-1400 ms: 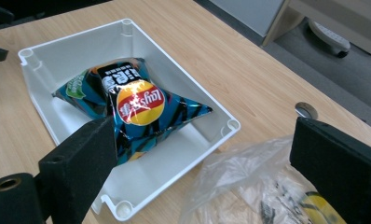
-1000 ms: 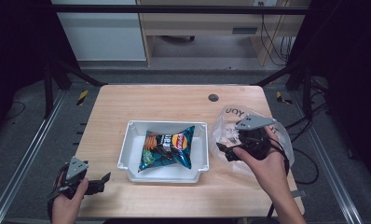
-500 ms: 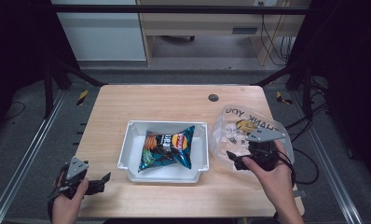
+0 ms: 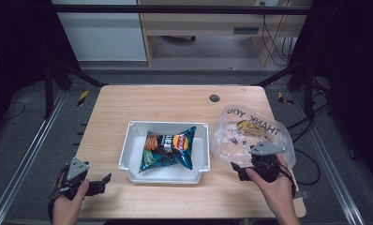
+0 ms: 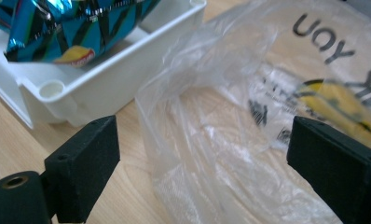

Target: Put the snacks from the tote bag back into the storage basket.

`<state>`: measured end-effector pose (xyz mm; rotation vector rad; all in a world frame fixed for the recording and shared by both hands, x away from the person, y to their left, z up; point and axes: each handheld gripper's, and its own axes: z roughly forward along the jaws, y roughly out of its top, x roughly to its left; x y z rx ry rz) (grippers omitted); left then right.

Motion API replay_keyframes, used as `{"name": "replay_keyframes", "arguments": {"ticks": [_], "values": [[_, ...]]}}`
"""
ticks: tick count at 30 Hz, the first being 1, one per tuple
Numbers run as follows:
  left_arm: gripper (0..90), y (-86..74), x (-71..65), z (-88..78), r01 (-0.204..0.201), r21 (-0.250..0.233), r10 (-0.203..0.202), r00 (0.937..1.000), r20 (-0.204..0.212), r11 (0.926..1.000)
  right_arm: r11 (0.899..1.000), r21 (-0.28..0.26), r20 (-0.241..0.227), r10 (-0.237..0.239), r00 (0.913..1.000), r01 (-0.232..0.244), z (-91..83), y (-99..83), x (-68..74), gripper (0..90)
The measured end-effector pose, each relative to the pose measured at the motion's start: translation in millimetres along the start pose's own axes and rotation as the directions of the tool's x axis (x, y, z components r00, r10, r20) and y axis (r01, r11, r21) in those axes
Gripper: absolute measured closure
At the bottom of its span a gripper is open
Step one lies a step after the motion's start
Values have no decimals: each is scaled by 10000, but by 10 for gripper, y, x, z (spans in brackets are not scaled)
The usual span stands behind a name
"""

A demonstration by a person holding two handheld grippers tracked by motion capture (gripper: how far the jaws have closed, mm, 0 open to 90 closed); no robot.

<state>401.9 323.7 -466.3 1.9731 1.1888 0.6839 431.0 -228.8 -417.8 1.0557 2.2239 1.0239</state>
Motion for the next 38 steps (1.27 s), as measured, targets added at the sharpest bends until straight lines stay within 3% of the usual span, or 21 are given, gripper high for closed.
{"name": "replay_keyframes", "arguments": {"ticks": [6,12,18,21,27,31,36,38], "values": [[29,0,5,2,15,-33,-15,10000,-18,10000,9997,232,236,-130,9996,125,80,-177,18,110],[28,-3,5,2,-4,-9,4,10000,-22,10000,9994,342,229,-44,9997,36,155,-346,35,110],[29,-1,-3,8,-24,32,24,10000,23,10000,9978,616,166,-249,9996,239,225,-460,73,110],[28,2,-1,9,-34,51,34,10000,30,10000,9980,471,184,-438,9989,429,220,-450,81,110],[28,6,2,6,-69,33,69,10000,35,10000,9955,694,155,-656,9977,644,243,-459,100,109],[28,7,2,12,-78,81,77,9999,94,9999,9933,909,179,-726,9972,706,270,-463,114,98],[28,6,-2,15,-89,79,88,9999,116,9999,9837,1556,131,-929,9956,897,349,-471,158,88],[28,7,3,13,-61,103,60,9999,129,9999,9845,1481,159,-970,9952,936,341,-466,165,87]]}}
